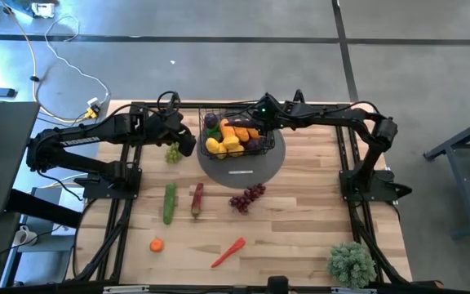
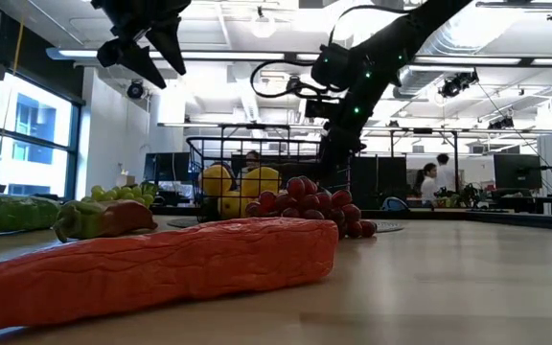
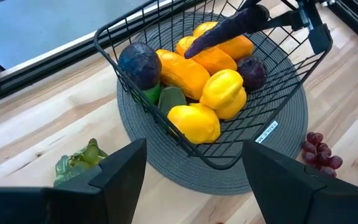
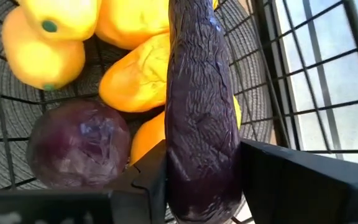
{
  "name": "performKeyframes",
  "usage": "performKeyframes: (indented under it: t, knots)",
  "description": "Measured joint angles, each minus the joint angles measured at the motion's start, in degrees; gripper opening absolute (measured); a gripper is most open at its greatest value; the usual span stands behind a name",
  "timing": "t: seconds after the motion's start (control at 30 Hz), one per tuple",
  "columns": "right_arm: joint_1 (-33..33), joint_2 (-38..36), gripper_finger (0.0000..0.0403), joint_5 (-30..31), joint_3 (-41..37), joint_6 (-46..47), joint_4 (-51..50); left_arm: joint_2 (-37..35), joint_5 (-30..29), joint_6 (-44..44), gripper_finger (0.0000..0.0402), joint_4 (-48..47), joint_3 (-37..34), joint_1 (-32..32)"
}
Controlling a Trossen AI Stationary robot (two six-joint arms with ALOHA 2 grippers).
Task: Build produce basket
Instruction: Put the eggplant into the wire basket, then put the cucumber into the wire basket
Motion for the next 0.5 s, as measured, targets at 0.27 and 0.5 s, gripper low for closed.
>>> performKeyframes:
  t: [0.27,0.5]
  knots:
    - [0.0,0.0,0.0179,4.53,0.0,2.98,0.02,0.0,2.27,0.02,0.0255,0.01,0.0,-0.17]
    - [0.04,-0.13,0.0229,4.5,0.0,4.45,-0.05,0.0,6.98,0.02,0.0255,-0.02,0.0,-0.17]
